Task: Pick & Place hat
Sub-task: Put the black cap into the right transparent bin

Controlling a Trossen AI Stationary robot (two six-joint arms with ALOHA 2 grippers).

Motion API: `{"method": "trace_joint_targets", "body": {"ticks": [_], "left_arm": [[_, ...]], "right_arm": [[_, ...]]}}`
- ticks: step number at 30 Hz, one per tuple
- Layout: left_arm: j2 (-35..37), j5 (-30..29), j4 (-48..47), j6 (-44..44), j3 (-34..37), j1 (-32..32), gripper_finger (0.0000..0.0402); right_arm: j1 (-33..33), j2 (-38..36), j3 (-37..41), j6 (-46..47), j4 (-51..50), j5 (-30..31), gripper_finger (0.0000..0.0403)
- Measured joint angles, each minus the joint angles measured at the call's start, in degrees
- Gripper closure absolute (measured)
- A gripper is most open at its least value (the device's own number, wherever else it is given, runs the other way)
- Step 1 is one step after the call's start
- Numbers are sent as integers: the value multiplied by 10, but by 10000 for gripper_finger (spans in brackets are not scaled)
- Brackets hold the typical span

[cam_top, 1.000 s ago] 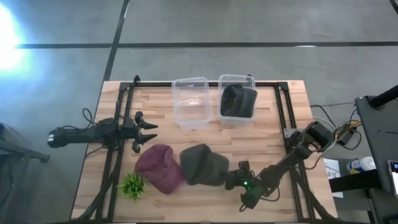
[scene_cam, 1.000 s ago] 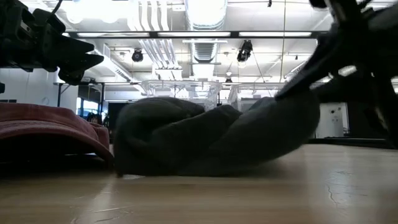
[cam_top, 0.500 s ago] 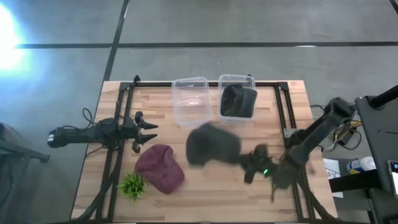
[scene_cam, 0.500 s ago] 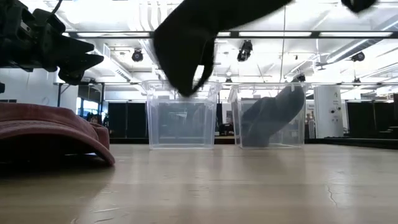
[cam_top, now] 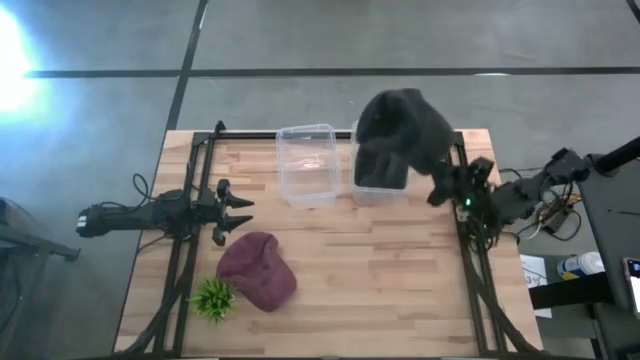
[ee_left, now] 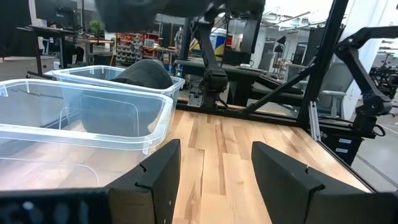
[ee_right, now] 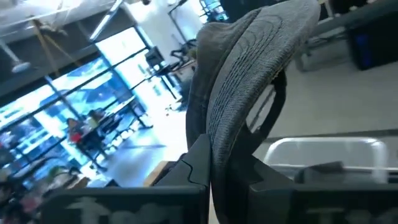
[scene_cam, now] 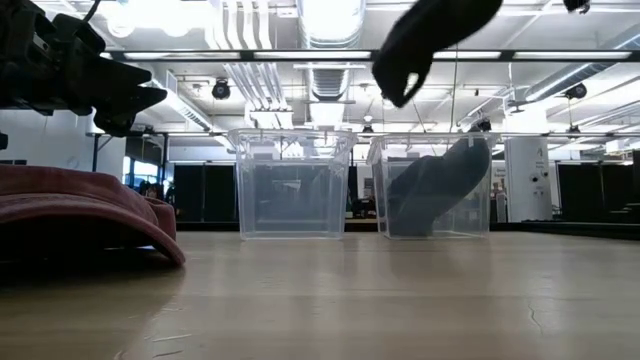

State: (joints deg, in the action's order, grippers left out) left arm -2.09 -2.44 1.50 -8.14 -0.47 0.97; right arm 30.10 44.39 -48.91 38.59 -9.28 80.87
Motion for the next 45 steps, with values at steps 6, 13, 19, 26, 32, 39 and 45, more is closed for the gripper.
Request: {"method": "trace_joint_targets", "body": {"ticks": [6, 13, 19, 26, 32, 39, 45], "left_arm": [[0, 0, 0, 0, 0, 0, 209], [0, 0, 0, 0, 0, 0, 209], [0, 0, 0, 0, 0, 0, 209], [0, 0, 0, 0, 0, 0, 209], [0, 0, 0, 0, 0, 0, 209], [0, 0, 0, 0, 0, 0, 209], [0, 0, 0, 0, 0, 0, 209]], "right_arm": [[-144, -47, 0, 193, -240, -154, 390], [-319, -13, 0, 287, -336, -450, 390], [-433, 11, -1, 275, -304, -585, 390], [-526, 72, -2, 269, -252, -663, 390], [-572, 161, -11, 256, -177, -764, 390], [-572, 258, -64, 241, -295, -797, 361], [-555, 266, -132, 200, -309, -762, 335]]}}
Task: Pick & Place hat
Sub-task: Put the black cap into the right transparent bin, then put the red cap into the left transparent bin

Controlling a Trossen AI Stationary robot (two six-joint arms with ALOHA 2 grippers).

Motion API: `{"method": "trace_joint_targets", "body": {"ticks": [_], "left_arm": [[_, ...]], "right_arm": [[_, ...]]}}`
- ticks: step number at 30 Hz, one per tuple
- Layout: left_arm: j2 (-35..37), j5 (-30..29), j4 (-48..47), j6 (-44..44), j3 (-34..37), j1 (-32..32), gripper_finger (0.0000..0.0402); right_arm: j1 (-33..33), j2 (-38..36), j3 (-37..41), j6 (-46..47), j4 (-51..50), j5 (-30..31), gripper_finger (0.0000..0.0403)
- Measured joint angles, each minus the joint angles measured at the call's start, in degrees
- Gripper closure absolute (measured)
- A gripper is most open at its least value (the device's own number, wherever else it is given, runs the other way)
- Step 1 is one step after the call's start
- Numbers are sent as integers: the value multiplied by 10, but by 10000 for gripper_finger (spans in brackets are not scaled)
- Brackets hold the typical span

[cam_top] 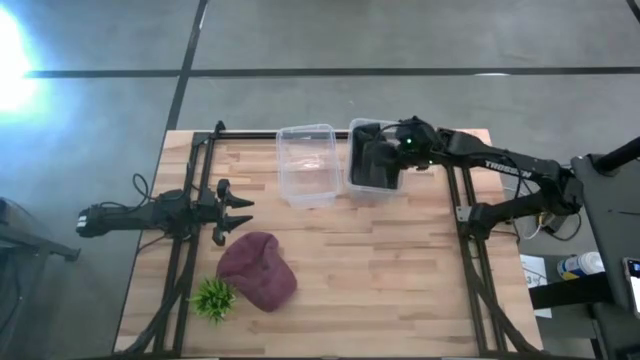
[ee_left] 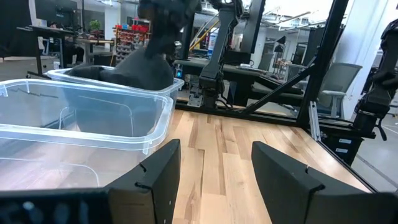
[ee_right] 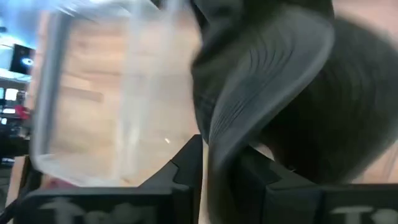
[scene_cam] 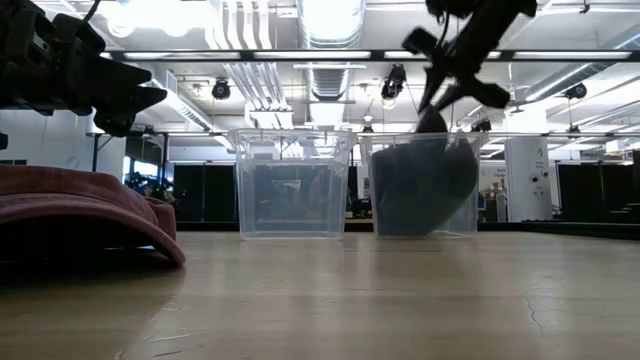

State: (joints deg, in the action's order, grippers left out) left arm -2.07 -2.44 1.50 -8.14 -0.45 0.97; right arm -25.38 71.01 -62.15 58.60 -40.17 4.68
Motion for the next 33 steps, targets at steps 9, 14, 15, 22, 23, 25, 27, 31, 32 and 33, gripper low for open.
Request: {"method": "trace_joint_targets", "body": {"ticks": [9, 14, 15, 22, 23, 25, 27, 31, 32, 33], "left_arm": [[0, -4, 2, 20, 0, 0, 209], [0, -5, 2, 16, 0, 0, 209], [0, -5, 3, 12, 0, 0, 209], [0, 0, 9, -175, 0, 0, 209], [0, 0, 9, -187, 0, 0, 209], [0, 0, 9, -198, 0, 0, 209], [0, 0, 9, -199, 0, 0, 209], [0, 0, 9, -200, 0, 0, 209], [0, 0, 9, -200, 0, 0, 209], [0, 0, 9, -200, 0, 0, 209]], "right_arm": [[55, -10, -86, -54, -65, 75, 273], [120, -11, -116, -74, -76, 124, 236], [139, -12, -124, -81, -75, 140, 230], [260, -13, -160, -45, -93, 215, 217], [271, -13, -161, -37, -98, 224, 218], [292, -13, -160, -22, -106, 227, 220], [315, -13, -154, -15, -105, 227, 222], [359, 0, -129, 51, -72, 223, 222], [369, 6, -119, 73, -52, 214, 222], [379, 13, -110, 86, -24, 198, 223]]}}
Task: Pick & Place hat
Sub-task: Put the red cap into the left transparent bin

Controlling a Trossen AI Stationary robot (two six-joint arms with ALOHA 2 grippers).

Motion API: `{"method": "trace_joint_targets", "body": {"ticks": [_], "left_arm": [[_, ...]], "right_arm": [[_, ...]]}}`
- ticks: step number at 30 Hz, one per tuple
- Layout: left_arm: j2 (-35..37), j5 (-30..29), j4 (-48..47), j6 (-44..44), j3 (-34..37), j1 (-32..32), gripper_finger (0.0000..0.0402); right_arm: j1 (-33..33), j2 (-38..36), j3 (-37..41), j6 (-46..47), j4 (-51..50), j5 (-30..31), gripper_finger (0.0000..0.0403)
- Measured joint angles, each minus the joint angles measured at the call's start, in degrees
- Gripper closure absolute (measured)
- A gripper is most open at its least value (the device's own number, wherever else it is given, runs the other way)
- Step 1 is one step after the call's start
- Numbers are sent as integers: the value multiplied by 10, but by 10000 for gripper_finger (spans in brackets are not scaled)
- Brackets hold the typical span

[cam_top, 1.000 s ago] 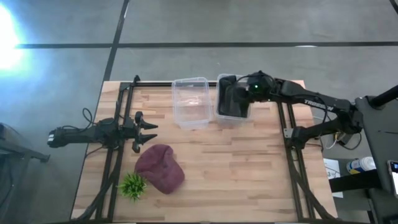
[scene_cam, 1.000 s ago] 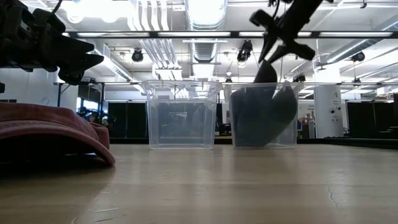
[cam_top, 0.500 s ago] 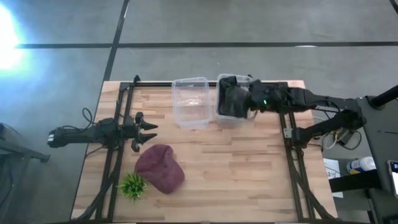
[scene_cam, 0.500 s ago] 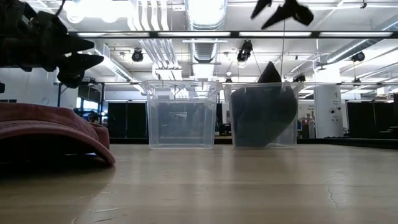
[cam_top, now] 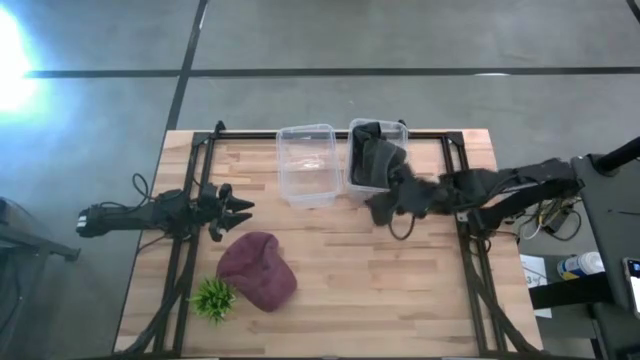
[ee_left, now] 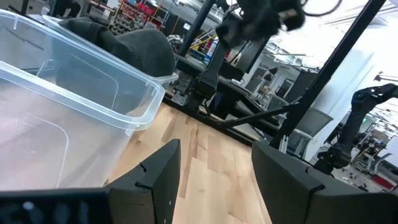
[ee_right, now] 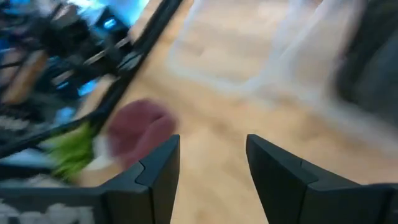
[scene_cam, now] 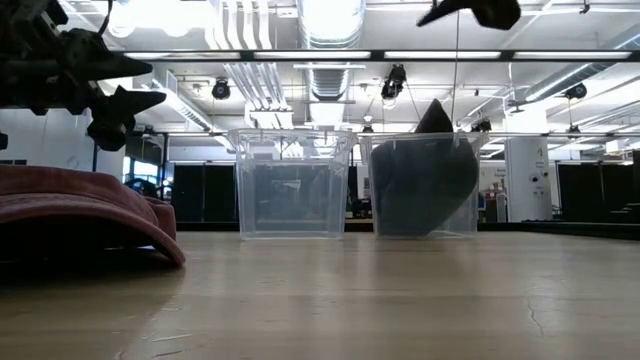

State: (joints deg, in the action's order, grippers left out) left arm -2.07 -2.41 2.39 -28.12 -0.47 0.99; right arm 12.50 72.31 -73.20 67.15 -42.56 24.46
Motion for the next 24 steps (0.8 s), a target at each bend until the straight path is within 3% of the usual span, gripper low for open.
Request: {"method": "trace_joint_targets", "body": {"ticks": [3, 6, 16, 24], "left_arm": [[0, 0, 0, 0, 0, 0, 209], [0, 0, 0, 0, 0, 0, 209], [0, 0, -4, 0, 0, 0, 209], [0, 0, -7, 0, 0, 0, 209]], "right_arm": [[32, 25, 32, 5, 101, -44, 225], [67, 53, 55, 17, 171, -51, 229], [148, 118, 85, 81, 235, -51, 234], [166, 148, 108, 82, 346, -50, 236]]}}
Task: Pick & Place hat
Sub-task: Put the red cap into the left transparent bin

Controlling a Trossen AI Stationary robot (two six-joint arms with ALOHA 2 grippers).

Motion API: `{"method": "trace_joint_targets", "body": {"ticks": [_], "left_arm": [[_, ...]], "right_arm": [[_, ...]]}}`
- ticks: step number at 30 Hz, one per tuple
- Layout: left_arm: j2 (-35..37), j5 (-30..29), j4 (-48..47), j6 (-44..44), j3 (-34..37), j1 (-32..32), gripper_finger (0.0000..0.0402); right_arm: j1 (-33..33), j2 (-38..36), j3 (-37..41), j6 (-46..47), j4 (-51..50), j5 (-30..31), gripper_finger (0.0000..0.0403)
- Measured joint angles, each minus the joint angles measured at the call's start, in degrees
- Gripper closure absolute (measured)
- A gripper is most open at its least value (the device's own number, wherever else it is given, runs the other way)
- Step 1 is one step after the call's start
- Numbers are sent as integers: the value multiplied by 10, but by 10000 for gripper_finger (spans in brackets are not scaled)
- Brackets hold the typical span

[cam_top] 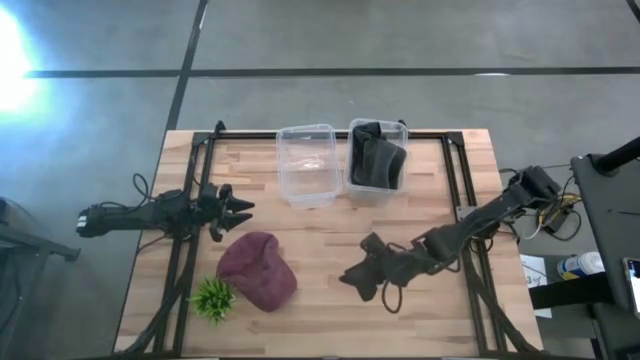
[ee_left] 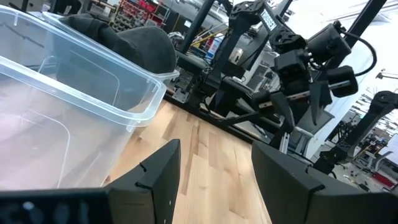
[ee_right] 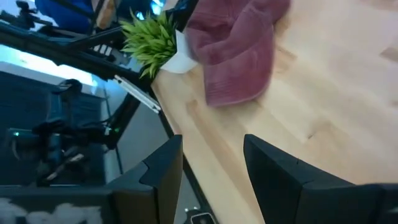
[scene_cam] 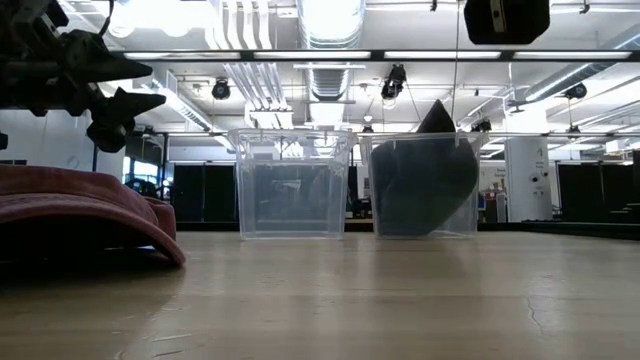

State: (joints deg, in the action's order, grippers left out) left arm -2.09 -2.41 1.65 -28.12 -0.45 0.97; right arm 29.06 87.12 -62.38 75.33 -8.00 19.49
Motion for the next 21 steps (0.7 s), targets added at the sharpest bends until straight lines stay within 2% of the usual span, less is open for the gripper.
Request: {"method": "trace_joint_targets", "body": {"ticks": [4, 8, 12, 17, 21], "left_arm": [[0, 0, -1, 0, 0, 0, 209], [0, 0, -1, 0, 0, 0, 209], [0, 0, -2, 0, 0, 0, 209], [0, 0, -2, 0, 0, 0, 209], [0, 0, -2, 0, 0, 0, 209]], "right_arm": [[0, 25, 11, 40, 55, -3, 236], [-2, 70, 14, 72, 117, -32, 236], [-13, 135, 8, 120, 181, -63, 236], [-31, 218, -9, 216, 278, -64, 236], [-38, 288, -49, 289, 304, -61, 236]]}}
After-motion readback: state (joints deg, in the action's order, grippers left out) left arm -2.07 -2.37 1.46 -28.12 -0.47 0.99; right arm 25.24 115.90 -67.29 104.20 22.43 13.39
